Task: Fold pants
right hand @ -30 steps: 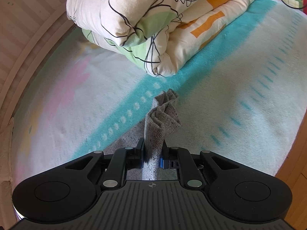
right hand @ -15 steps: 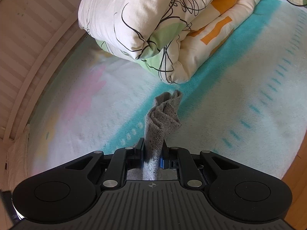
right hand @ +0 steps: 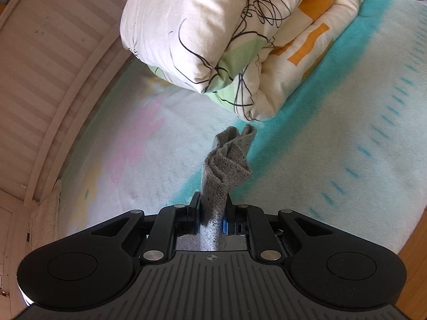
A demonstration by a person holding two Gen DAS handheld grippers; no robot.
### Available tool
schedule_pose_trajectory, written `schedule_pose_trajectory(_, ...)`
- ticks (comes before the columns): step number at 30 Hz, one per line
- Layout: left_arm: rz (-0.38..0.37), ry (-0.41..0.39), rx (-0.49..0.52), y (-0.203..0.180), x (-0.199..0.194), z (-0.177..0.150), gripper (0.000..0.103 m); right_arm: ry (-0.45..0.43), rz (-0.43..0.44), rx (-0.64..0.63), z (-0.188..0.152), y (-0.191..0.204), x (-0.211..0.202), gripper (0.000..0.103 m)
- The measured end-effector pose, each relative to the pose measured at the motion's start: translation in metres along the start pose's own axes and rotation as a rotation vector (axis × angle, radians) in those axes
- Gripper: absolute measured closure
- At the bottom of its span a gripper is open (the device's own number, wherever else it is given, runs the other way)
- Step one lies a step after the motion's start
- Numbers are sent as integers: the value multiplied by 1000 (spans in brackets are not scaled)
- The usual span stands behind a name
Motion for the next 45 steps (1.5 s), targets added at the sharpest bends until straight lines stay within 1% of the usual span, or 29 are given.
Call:
schedule_pose_trajectory(1, 12, 17, 12, -3, 7, -3, 38, -2, 2, -2, -1, 1, 0, 89)
schedule_pose_trajectory(2, 26, 36, 9, -5, 16, -3, 34, -4, 4, -6, -2, 1, -1, 89)
schedule_pose_trajectory(3, 30, 22, -7, -4, 19, -4, 31, -8, 5, -10, -3, 2, -3, 89)
schedule_pose_trajectory(4, 26, 17, -19, -4, 18, -4, 32, -11, 4, -18, -4, 4, -5, 89)
schedule_pose_trajectory(6, -9, 30, -51, 1, 12, 0, 38, -20, -2, -37, -6, 8, -8, 89)
schedule_pose_trajectory(8, -54, 35, -95, 14, 0, -2, 39, -30, -4, -65, -7, 15, -10, 89)
schedule_pose_trajectory(9, -67, 29, -107, 23, -8, -6, 39, -34, -2, -82, -8, 20, -10, 89)
schedule_pose_trajectory(12, -56, 13, -114, 52, -31, -19, 38, -41, 24, -149, -16, 43, -13, 89)
schedule_pose_trajectory(14, -47, 12, -124, 78, -42, -31, 38, -41, 69, -205, -24, 66, -13, 89)
schedule_pose_trajectory(17, -2, 21, -137, 120, -52, -46, 38, -37, 158, -316, -46, 112, -10, 89)
schedule_pose_trajectory(19, 40, 28, -161, 149, -56, -54, 38, -3, 240, -381, -67, 145, -3, 89)
schedule_pose_trajectory(21, 61, 19, -198, 178, -62, -60, 38, 46, 310, -445, -94, 178, 9, 89)
schedule_pose_trajectory(23, 78, 0, -255, 205, -66, -61, 38, 105, 362, -515, -126, 211, 26, 89)
schedule_pose_trajectory(25, 92, -31, -318, 231, -71, -64, 38, 164, 395, -591, -160, 240, 44, 89)
schedule_pose_trajectory(27, 108, -57, -381, 253, -73, -68, 38, 213, 399, -676, -197, 265, 65, 89)
schedule_pose_trajectory(31, 102, -87, -522, 295, -82, -79, 39, 263, 344, -866, -266, 295, 106, 89)
schedule_pose_trajectory(33, 117, -91, -545, 307, -85, -86, 39, 302, 326, -915, -291, 300, 124, 88)
schedule_pose_trajectory(36, 148, -87, -551, 321, -85, -97, 39, 431, 315, -926, -318, 299, 142, 79)
schedule_pose_trajectory(37, 141, -83, -555, 323, -85, -100, 39, 461, 313, -932, -323, 297, 142, 76)
schedule_pose_trajectory(38, 129, -81, -561, 326, -84, -102, 39, 470, 318, -942, -326, 300, 137, 74)
schedule_pose_trajectory(40, 106, -86, -575, 330, -86, -105, 39, 462, 350, -964, -323, 301, 123, 73)
schedule_pose_trajectory(42, 95, -96, -580, 330, -89, -105, 39, 423, 387, -945, -303, 297, 108, 73)
schedule_pose_trajectory(43, 88, -102, -578, 329, -90, -104, 39, 399, 386, -927, -292, 295, 104, 73)
schedule_pose_trajectory(45, 72, -105, -559, 326, -91, -99, 38, 358, 354, -885, -267, 281, 96, 73)
Point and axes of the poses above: each gripper's, at about its wrist camera, not at the fingertips, and x roughly the way its jaws point, y to its left, z to its top, the point moved 2 cm from there along x, roughly the way its jaws point, and after that the axes turned 2 degrees about y, right-handed, at the moved point
